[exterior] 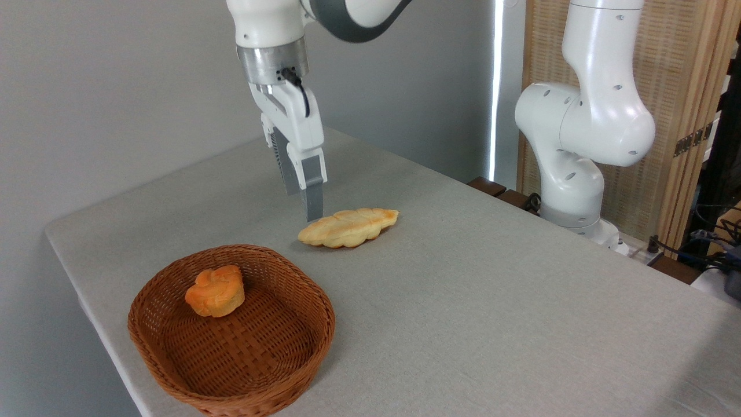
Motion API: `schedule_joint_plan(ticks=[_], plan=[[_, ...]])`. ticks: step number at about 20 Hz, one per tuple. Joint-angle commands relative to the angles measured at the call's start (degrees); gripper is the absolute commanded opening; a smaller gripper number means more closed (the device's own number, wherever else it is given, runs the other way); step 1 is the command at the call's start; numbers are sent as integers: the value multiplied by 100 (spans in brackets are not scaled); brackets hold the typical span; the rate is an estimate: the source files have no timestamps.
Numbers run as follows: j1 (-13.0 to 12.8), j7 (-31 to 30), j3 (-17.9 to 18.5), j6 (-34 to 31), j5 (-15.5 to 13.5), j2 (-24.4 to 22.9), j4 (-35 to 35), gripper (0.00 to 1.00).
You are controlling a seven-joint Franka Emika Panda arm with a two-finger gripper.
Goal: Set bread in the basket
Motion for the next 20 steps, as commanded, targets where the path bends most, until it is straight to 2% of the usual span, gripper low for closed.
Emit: schedule_joint_plan(ticks=[1,4,7,17,20], plan=[[34,204,-305,138,-10,189,-110,100],[7,204,-446,225,-10,366,-128,100],[-2,187,-464,489,-71,383,-242,100],[-10,178,-851,1420,-71,480,-901,100],[-10,178,-895,1439,-71,480,-989,100]])
